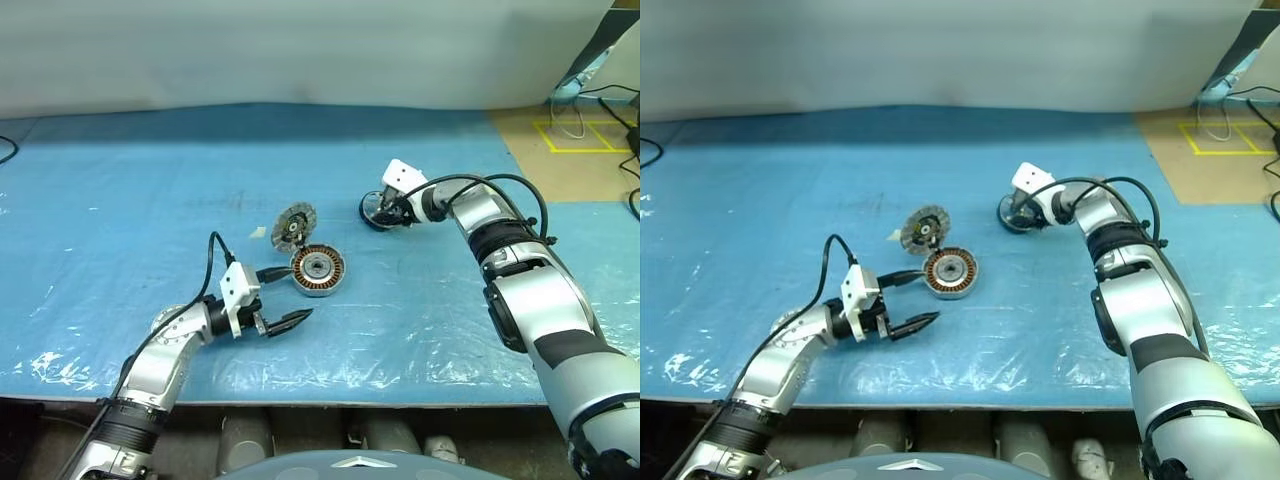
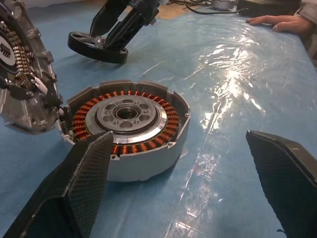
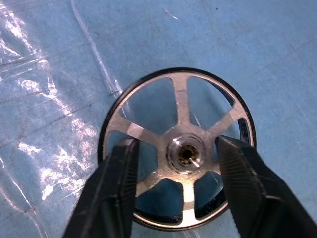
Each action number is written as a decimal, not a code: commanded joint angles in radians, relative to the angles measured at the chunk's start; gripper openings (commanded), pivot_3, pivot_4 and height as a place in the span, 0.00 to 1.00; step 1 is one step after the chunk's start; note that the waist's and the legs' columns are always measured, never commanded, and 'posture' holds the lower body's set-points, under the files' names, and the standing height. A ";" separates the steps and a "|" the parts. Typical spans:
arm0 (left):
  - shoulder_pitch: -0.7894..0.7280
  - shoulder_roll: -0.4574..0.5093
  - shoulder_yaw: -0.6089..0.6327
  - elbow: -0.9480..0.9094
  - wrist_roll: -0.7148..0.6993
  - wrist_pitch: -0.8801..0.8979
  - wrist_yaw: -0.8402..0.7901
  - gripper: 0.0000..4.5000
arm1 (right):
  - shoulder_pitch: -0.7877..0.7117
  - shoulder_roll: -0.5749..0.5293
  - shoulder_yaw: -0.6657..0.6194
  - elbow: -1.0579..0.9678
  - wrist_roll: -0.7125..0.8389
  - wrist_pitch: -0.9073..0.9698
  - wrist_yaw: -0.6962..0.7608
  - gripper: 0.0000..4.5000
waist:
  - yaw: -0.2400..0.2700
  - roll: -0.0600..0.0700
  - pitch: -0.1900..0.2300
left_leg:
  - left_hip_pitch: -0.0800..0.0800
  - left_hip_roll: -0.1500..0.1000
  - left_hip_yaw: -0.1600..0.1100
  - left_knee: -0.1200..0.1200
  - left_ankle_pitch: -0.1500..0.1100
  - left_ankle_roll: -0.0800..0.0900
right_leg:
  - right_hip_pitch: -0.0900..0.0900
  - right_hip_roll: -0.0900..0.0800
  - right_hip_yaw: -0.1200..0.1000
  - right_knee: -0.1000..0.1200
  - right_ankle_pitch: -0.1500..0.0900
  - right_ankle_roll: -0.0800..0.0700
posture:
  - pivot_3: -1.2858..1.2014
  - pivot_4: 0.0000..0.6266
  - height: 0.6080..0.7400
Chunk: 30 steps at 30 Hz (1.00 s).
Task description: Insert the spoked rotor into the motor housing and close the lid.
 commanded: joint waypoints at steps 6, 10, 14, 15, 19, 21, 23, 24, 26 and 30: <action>-0.035 0.019 0.018 -0.005 -0.006 -0.002 -0.011 1.00 | 0.052 -0.005 0.012 -0.055 -0.016 -0.011 0.012 0.27 | -0.003 0.000 0.000 | 0.002 0.000 0.000 0.002 -0.001 -0.003 | 0.000 0.000 0.001 0.004 0.000 0.000 | 0.52 0.24 1.00; -0.023 0.026 0.024 0.016 -0.008 -0.029 -0.029 1.00 | 0.079 -0.008 0.000 -0.114 0.002 0.004 0.033 0.27 | -0.003 0.000 0.000 | 0.002 0.000 0.000 0.002 -0.001 -0.003 | 0.001 0.000 0.001 0.004 0.000 0.000 | 0.52 0.24 1.00; 0.003 0.031 0.023 0.005 -0.010 -0.045 -0.036 1.00 | 0.137 -0.036 -0.054 -0.255 0.069 0.023 0.076 0.27 | 0.000 0.000 0.000 | 0.002 0.000 0.000 0.002 -0.001 -0.003 | 0.001 0.000 0.001 0.004 0.000 0.000 | 0.52 0.24 1.00; 0.009 0.033 0.024 -0.002 -0.011 -0.045 -0.037 1.00 | 0.162 -0.046 -0.067 -0.305 0.089 0.037 0.094 0.27 | 0.000 0.000 0.000 | 0.002 0.000 0.000 0.002 -0.001 -0.003 | 0.001 0.000 0.001 0.004 0.000 -0.001 | 0.52 0.24 1.00; 0.033 0.045 0.029 -0.060 -0.029 -0.016 -0.034 1.00 | 0.335 -0.107 -0.147 -0.630 0.228 0.127 0.194 0.27 | 0.008 -0.002 0.001 | 0.000 0.000 0.000 0.001 -0.001 -0.002 | 0.000 0.000 0.000 0.001 0.000 0.000 | 0.52 0.24 1.00; 0.037 0.052 0.033 -0.082 -0.039 0.002 -0.035 1.00 | 0.402 -0.124 -0.186 -0.769 0.302 0.193 0.222 0.27 | 0.010 -0.002 0.001 | 0.000 0.000 0.000 0.000 -0.002 -0.002 | 0.000 0.000 0.000 0.001 0.000 0.000 | 0.52 0.24 1.00; 0.035 0.057 0.040 -0.091 -0.047 0.015 -0.038 1.00 | 0.483 -0.133 -0.246 -0.933 0.420 0.321 0.242 0.27 | 0.010 -0.002 0.001 | 0.000 0.000 0.000 0.000 -0.002 -0.002 | 0.000 0.000 0.001 0.000 0.000 0.000 | 0.52 0.24 1.00; 0.029 0.058 0.043 -0.090 -0.050 0.020 -0.039 1.00 | 0.539 -0.138 -0.276 -1.040 0.498 0.399 0.257 0.27 | 0.011 -0.002 0.001 | 0.001 0.000 0.000 0.000 -0.002 -0.002 | 0.000 0.000 0.001 0.000 0.000 0.000 | 0.52 0.24 1.00; 0.016 0.060 0.047 -0.085 -0.055 0.030 -0.040 1.00 | 0.621 -0.136 -0.314 -1.200 0.611 0.520 0.250 0.27 | 0.012 -0.002 0.001 | 0.002 0.000 0.000 -0.002 -0.002 -0.002 | 0.001 0.000 0.001 0.000 0.000 0.000 | 0.52 0.24 1.00; -0.001 0.065 0.043 -0.067 -0.055 0.030 -0.051 1.00 | 0.688 -0.118 -0.332 -1.389 0.761 0.679 0.194 0.27 | 0.004 -0.002 0.001 | 0.003 -0.001 0.000 -0.003 -0.001 -0.003 | 0.001 0.001 0.003 -0.002 -0.001 0.000 | 0.52 0.24 1.00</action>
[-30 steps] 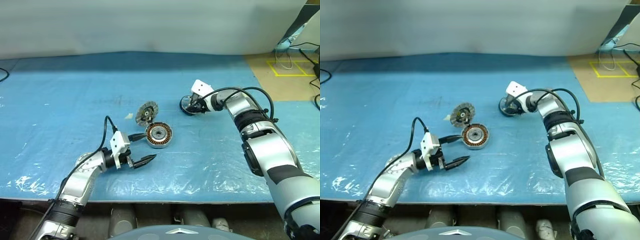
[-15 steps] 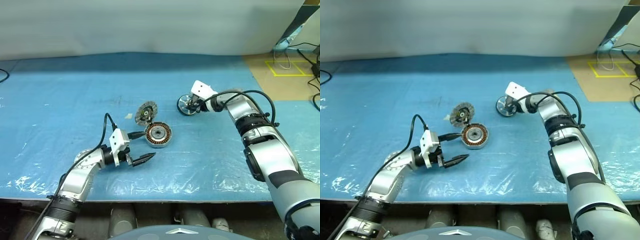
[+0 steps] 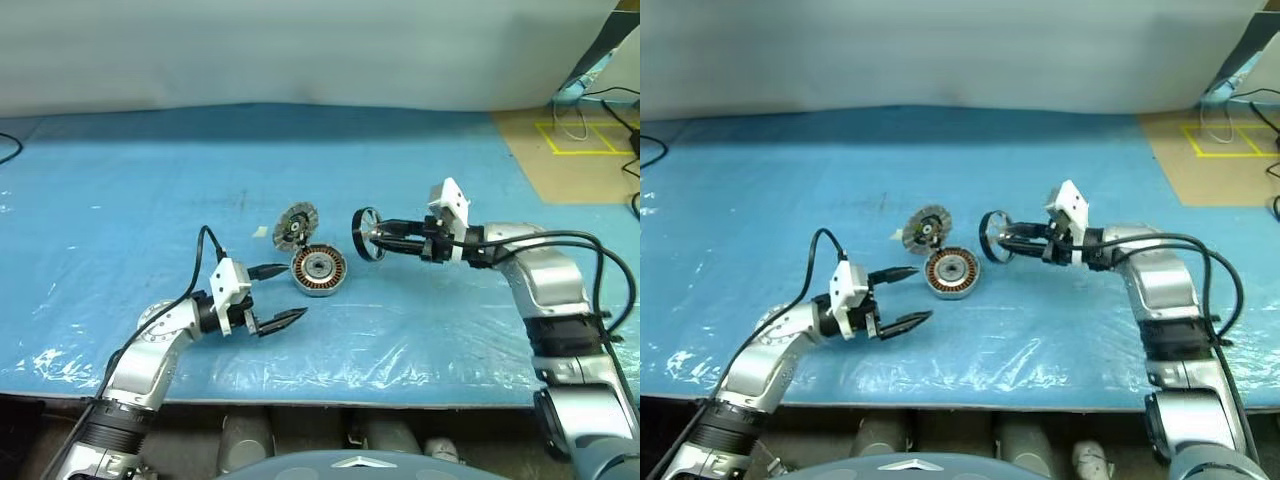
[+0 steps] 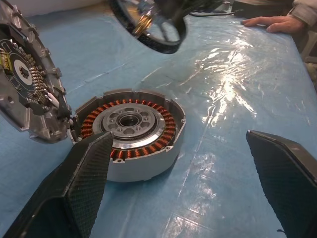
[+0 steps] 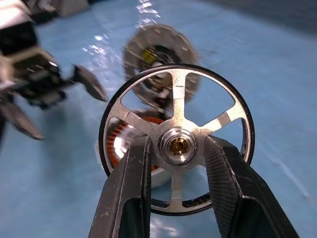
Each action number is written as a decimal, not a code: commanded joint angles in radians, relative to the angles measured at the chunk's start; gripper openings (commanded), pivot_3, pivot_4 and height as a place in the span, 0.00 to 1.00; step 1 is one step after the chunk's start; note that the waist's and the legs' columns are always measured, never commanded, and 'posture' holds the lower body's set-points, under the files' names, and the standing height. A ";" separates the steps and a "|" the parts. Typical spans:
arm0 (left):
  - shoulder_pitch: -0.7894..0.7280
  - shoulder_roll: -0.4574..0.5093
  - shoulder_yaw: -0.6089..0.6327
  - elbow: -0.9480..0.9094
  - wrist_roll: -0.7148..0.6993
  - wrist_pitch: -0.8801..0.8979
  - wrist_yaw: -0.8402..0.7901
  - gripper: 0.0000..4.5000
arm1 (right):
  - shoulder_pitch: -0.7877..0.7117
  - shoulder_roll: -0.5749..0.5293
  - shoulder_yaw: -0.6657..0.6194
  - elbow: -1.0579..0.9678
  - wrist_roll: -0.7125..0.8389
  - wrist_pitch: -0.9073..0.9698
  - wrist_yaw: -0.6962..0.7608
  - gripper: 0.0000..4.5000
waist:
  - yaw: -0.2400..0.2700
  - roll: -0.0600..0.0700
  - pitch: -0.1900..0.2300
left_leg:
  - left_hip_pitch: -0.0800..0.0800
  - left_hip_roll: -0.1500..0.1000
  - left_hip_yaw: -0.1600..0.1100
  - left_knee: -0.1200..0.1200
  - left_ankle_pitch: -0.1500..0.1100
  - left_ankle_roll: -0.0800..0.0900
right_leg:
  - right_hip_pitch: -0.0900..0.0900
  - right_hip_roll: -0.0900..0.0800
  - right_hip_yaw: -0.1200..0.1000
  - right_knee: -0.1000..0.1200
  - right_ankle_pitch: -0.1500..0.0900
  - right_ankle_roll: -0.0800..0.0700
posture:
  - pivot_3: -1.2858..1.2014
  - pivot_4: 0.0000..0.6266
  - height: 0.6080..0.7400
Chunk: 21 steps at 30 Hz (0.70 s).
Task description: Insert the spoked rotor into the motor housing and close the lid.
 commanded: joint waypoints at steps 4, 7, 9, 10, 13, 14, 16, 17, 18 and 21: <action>-0.033 0.015 0.002 0.011 0.004 -0.018 -0.033 1.00 | 0.037 0.012 0.036 -0.209 0.148 0.126 -0.060 0.27 | 0.001 0.000 0.000 | 0.001 0.000 0.000 -0.003 0.001 -0.002 | 0.000 0.000 0.000 -0.002 0.000 0.000 | 0.52 0.24 1.00; -0.039 0.017 0.005 0.023 0.005 -0.022 -0.039 1.00 | 0.005 0.038 0.090 -0.155 0.121 0.096 -0.088 0.27 | -0.002 0.000 0.000 | 0.000 -0.001 0.000 -0.004 0.002 -0.004 | 0.000 0.000 -0.001 -0.005 0.000 0.000 | 0.52 0.24 1.00; -0.040 0.022 0.008 0.026 0.009 -0.026 -0.040 1.00 | -0.021 0.050 0.131 -0.107 0.087 0.056 -0.098 0.27 | -0.004 0.000 0.000 | 0.000 -0.001 0.000 -0.006 0.003 -0.004 | 0.000 0.000 -0.001 -0.006 0.000 0.000 | 0.52 0.24 1.00; -0.039 0.023 0.011 0.027 0.011 -0.027 -0.039 1.00 | -0.033 0.056 0.149 -0.081 0.070 0.036 -0.103 0.27 | -0.004 0.000 0.000 | 0.000 -0.001 0.000 -0.006 0.003 -0.005 | 0.000 0.000 -0.001 -0.006 0.000 0.000 | 0.52 0.24 1.00; -0.031 0.027 0.014 0.023 0.019 -0.034 -0.032 1.00 | -0.072 0.077 0.185 0.013 0.024 -0.020 -0.118 0.27 | -0.004 0.000 0.000 | 0.000 -0.001 0.000 -0.006 0.003 -0.005 | 0.000 0.000 -0.001 -0.007 0.000 0.000 | 0.52 0.24 1.00; -0.028 0.027 0.015 0.018 0.019 -0.034 -0.029 1.00 | -0.082 0.079 0.193 0.045 0.009 -0.039 -0.120 0.27 | -0.004 0.000 0.000 | -0.001 -0.001 0.000 -0.006 0.003 -0.005 | 0.000 0.000 -0.001 -0.007 0.000 0.000 | 0.52 0.24 1.00; -0.022 0.027 0.016 0.007 0.020 -0.031 -0.022 1.00 | -0.100 0.072 0.201 0.095 -0.011 -0.073 -0.104 0.27 | -0.004 0.000 0.000 | -0.001 -0.001 0.000 -0.006 0.003 -0.005 | 0.000 0.000 -0.001 -0.006 0.000 0.000 | 0.52 0.24 1.00; -0.020 0.027 0.017 0.004 0.020 -0.030 -0.019 1.00 | -0.105 0.070 0.202 0.107 -0.013 -0.082 -0.096 0.27 | -0.003 0.000 0.000 | -0.001 -0.001 0.000 -0.006 0.003 -0.005 | 0.000 0.000 -0.001 -0.006 0.000 0.000 | 0.52 0.24 1.00; -0.018 0.027 0.017 -0.004 0.019 -0.026 -0.014 1.00 | -0.112 0.069 0.201 0.108 -0.007 -0.081 -0.085 0.27 | -0.003 0.000 0.000 | -0.001 -0.001 0.000 -0.006 0.003 -0.005 | 0.000 0.000 -0.002 -0.006 0.000 0.000 | 0.52 0.24 1.00; -0.013 0.029 0.015 -0.027 0.017 -0.012 0.001 1.00 | -0.123 0.058 0.233 0.111 -0.030 -0.108 -0.054 0.27 | -0.003 0.000 0.000 | -0.001 -0.001 0.000 -0.006 0.003 -0.005 | 0.000 0.000 -0.002 -0.006 0.000 0.000 | 0.52 0.24 1.00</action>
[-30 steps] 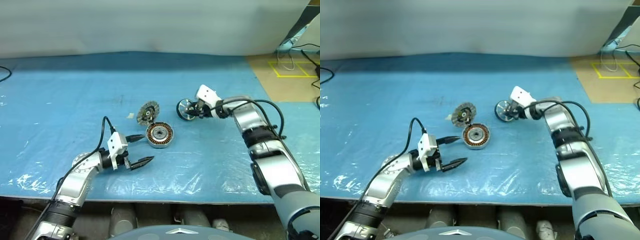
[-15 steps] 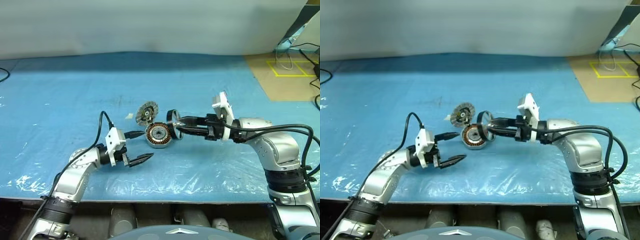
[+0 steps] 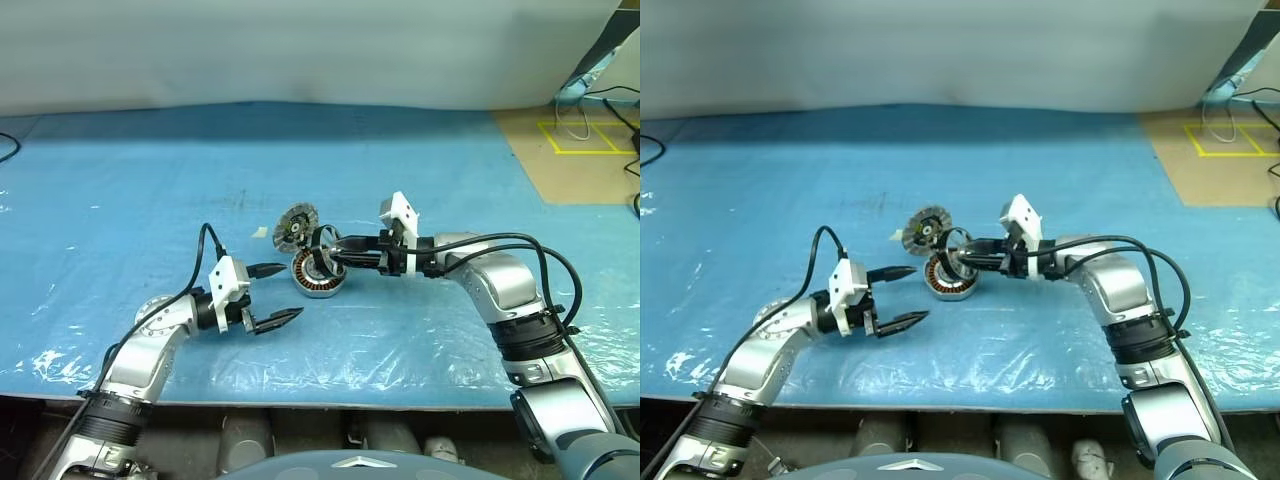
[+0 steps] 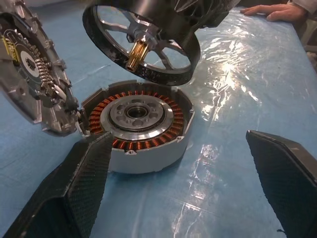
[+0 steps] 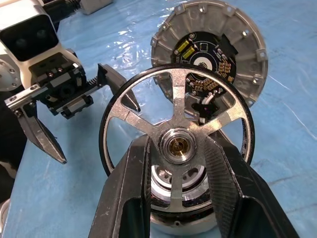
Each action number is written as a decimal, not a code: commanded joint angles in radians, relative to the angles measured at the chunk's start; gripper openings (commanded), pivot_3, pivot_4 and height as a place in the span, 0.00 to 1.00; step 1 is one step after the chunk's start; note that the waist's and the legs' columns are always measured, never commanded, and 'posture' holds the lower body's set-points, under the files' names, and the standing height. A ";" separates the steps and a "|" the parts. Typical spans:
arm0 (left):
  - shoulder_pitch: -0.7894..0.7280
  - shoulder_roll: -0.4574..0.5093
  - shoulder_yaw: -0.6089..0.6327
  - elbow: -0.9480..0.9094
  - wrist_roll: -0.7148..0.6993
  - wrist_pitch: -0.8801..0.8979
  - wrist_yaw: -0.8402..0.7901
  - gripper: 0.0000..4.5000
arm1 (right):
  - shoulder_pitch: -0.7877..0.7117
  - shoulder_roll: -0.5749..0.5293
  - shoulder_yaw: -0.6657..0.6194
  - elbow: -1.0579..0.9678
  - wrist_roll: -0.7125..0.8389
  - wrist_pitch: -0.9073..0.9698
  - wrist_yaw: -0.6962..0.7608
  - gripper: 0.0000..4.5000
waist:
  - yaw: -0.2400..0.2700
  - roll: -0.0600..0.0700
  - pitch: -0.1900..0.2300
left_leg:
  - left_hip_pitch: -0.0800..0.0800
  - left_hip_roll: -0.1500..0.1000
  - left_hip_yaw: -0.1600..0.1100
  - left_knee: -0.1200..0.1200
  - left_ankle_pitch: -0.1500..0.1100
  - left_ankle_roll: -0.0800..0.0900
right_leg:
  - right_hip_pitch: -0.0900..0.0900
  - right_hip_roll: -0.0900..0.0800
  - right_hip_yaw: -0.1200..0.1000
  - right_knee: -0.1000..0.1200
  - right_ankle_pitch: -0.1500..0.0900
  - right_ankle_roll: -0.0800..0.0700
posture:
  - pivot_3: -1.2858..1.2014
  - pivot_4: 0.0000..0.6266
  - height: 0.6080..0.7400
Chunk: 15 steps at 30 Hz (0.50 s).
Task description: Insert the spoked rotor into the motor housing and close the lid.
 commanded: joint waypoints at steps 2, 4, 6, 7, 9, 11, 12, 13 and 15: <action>0.003 0.008 0.011 -0.076 -0.004 0.014 0.026 1.00 | -0.033 -0.024 0.048 -0.015 -0.042 -0.080 0.050 0.27 | 0.000 0.000 0.000 | 0.000 0.000 0.000 0.000 0.000 0.000 | 0.000 0.000 0.000 0.001 0.000 0.000 | 0.52 0.24 1.00; 0.001 0.008 0.009 -0.095 -0.006 0.029 0.037 1.00 | -0.040 -0.025 0.054 -0.008 -0.049 -0.090 0.056 0.27 | -0.001 0.000 0.000 | 0.001 0.000 0.000 0.000 0.000 0.000 | 0.001 0.000 0.000 0.001 0.000 0.000 | 0.52 0.24 1.00; -0.002 0.008 0.009 -0.109 -0.009 0.044 0.045 1.00 | -0.050 -0.027 0.056 -0.005 -0.055 -0.100 0.062 0.27 | -0.001 0.000 0.000 | 0.000 0.000 0.000 0.001 0.000 0.000 | 0.000 0.000 0.000 0.001 0.000 0.000 | 0.52 0.24 1.00; -0.002 0.009 0.008 -0.114 -0.009 0.049 0.047 1.00 | -0.053 -0.026 0.056 -0.004 -0.055 -0.100 0.064 0.27 | -0.001 0.000 0.000 | 0.001 0.000 0.000 0.001 0.000 0.000 | 0.001 0.000 0.000 0.001 0.000 0.000 | 0.52 0.24 1.00; -0.002 0.009 0.006 -0.119 -0.008 0.055 0.050 1.00 | -0.055 -0.026 0.063 -0.002 -0.061 -0.103 0.068 0.27 | -0.001 0.000 0.000 | 0.000 0.000 0.000 0.001 0.000 0.000 | 0.000 0.000 0.000 0.001 0.000 0.000 | 0.52 0.24 1.00; -0.003 0.007 0.005 -0.119 -0.008 0.057 0.052 1.00 | -0.051 -0.025 0.072 0.003 -0.073 -0.110 0.066 0.27 | -0.001 0.000 0.000 | 0.000 0.000 0.000 0.001 0.000 0.000 | 0.001 0.000 0.000 0.001 0.000 0.000 | 0.52 0.24 1.00; -0.003 0.005 0.003 -0.117 -0.006 0.056 0.053 1.00 | -0.047 -0.024 0.077 0.007 -0.084 -0.117 0.063 0.27 | -0.001 0.000 0.000 | 0.000 0.000 0.000 0.001 0.000 0.000 | 0.000 0.000 0.000 0.001 0.000 0.000 | 0.52 0.24 1.00; -0.003 0.003 0.002 -0.115 -0.004 0.054 0.052 1.00 | -0.045 -0.023 0.081 0.010 -0.094 -0.125 0.061 0.27 | -0.001 0.000 0.000 | 0.000 0.000 0.000 0.001 0.000 0.000 | 0.001 0.000 0.000 0.001 0.000 0.000 | 0.52 0.24 1.00; 0.000 0.004 -0.002 -0.107 -0.004 0.051 0.044 1.00 | -0.039 -0.024 0.089 0.010 -0.112 -0.149 0.059 0.27 | -0.001 0.000 0.000 | 0.000 0.000 0.000 0.001 0.000 0.000 | 0.001 0.000 0.000 0.001 0.000 0.000 | 0.52 0.24 1.00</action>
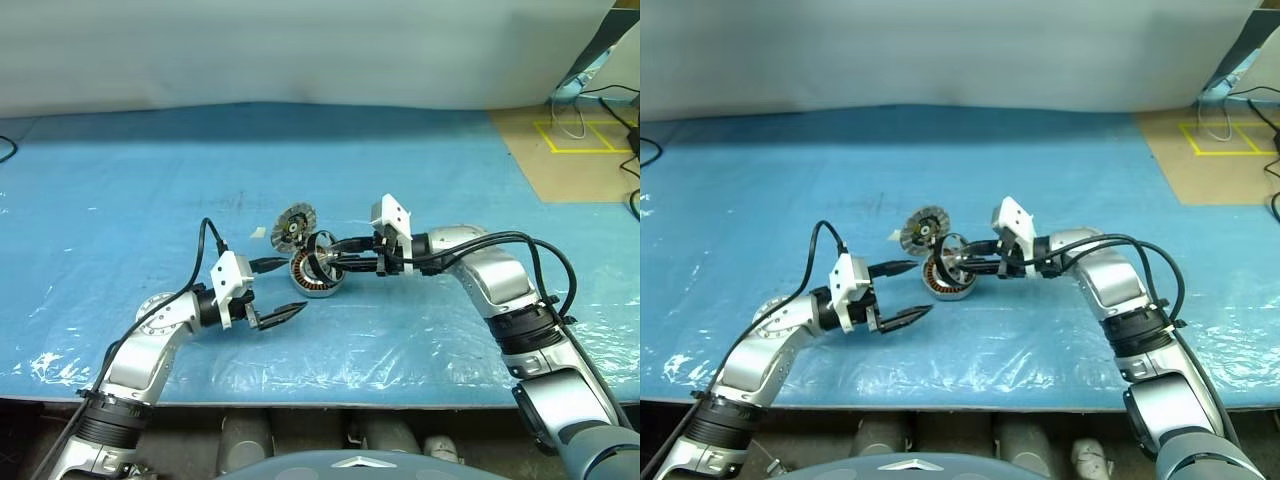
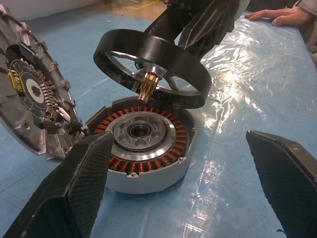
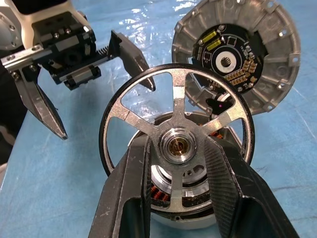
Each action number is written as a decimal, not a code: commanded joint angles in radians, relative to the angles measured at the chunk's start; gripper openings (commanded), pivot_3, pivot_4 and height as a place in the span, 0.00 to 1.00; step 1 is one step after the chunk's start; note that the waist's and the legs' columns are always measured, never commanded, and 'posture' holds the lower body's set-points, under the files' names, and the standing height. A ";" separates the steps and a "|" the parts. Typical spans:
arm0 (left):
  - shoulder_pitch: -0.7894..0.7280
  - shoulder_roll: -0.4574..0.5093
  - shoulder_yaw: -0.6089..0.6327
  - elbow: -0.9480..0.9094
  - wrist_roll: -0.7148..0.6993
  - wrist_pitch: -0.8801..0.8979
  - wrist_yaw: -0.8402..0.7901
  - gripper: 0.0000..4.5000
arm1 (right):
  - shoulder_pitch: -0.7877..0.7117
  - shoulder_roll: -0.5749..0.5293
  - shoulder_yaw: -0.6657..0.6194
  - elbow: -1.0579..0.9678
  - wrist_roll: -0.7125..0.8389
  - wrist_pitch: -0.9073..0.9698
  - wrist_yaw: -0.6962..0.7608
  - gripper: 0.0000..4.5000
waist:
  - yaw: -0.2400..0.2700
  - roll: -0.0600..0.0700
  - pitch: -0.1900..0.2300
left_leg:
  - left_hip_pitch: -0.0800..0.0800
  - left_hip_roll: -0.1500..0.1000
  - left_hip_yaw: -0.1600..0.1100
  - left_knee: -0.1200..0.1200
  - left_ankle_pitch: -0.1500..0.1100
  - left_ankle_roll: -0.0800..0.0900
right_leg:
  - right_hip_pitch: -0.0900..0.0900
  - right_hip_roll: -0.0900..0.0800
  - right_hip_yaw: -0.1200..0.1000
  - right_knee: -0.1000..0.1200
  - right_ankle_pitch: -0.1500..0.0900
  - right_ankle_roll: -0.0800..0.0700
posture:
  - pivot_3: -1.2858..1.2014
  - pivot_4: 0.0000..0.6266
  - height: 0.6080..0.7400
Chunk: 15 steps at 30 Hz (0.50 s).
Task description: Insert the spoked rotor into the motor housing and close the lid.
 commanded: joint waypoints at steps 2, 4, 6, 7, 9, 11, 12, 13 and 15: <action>0.002 0.004 -0.001 -0.012 0.001 -0.021 -0.011 1.00 | 0.001 -0.004 0.006 -0.018 -0.027 -0.060 -0.001 0.27 | 0.000 0.000 0.000 | 0.000 0.000 0.000 0.000 0.000 0.000 | 0.000 0.000 0.000 0.000 0.000 0.000 | 0.52 0.24 1.00; 0.001 0.003 0.001 0.000 0.003 -0.030 -0.012 1.00 | 0.005 -0.005 0.008 -0.018 -0.034 -0.065 0.000 0.27 | 0.000 0.000 0.000 | 0.000 0.000 0.000 0.000 0.000 0.000 | 0.000 0.000 0.000 0.000 0.000 0.000 | 0.52 0.24 1.00; -0.002 0.001 0.001 0.006 0.004 -0.033 -0.012 1.00 | 0.005 -0.005 0.007 -0.016 -0.037 -0.070 0.004 0.27 | 0.000 0.000 0.000 | 0.000 0.000 0.000 0.001 0.000 0.000 | 0.000 0.000 0.000 0.001 0.000 0.000 | 0.52 0.24 1.00; -0.003 0.001 0.001 0.007 0.004 -0.033 -0.013 1.00 | 0.004 -0.004 0.006 -0.015 -0.038 -0.071 0.005 0.27 | 0.000 0.000 0.000 | 0.000 0.000 0.000 0.001 0.000 0.000 | 0.000 0.000 0.000 0.001 0.000 0.000 | 0.52 0.24 1.00; -0.002 0.001 0.001 0.002 0.003 -0.033 -0.013 1.00 | 0.001 0.001 0.005 -0.013 -0.040 -0.073 0.002 0.44 | 0.000 0.000 0.000 | 0.000 0.000 0.000 0.001 0.000 0.000 | 0.000 0.000 0.000 0.001 0.000 0.000 | 0.52 0.24 1.00; 0.001 0.003 0.001 -0.012 -0.002 -0.024 -0.011 1.00 | -0.002 0.003 0.003 -0.016 -0.036 -0.053 0.001 0.49 | 0.000 0.000 0.000 | 0.000 0.000 0.000 0.001 0.000 0.000 | 0.000 0.000 0.000 0.001 0.000 0.000 | 0.52 0.24 1.00; 0.002 0.004 0.001 -0.020 -0.005 -0.019 -0.009 1.00 | -0.003 0.004 -0.002 -0.016 -0.030 -0.043 0.001 0.49 | 0.000 0.000 0.000 | 0.000 0.000 0.000 0.001 0.000 0.000 | 0.000 0.000 0.000 0.001 0.000 0.000 | 0.52 0.24 1.00; 0.002 0.004 0.003 -0.029 -0.010 -0.013 -0.006 1.00 | -0.003 0.006 -0.008 -0.017 -0.023 -0.038 0.001 0.49 | 0.000 0.000 0.000 | 0.000 0.000 0.000 0.001 0.000 0.000 | 0.000 0.000 0.000 0.001 0.000 0.000 | 0.52 0.24 1.00; -0.001 0.000 0.012 -0.044 -0.028 0.010 0.004 1.00 | -0.005 0.009 -0.016 -0.012 -0.031 -0.050 -0.011 0.49 | 0.000 0.000 0.000 | 0.000 0.000 0.000 0.001 0.000 0.000 | 0.000 0.000 0.000 0.001 0.000 0.000 | 0.52 0.24 1.00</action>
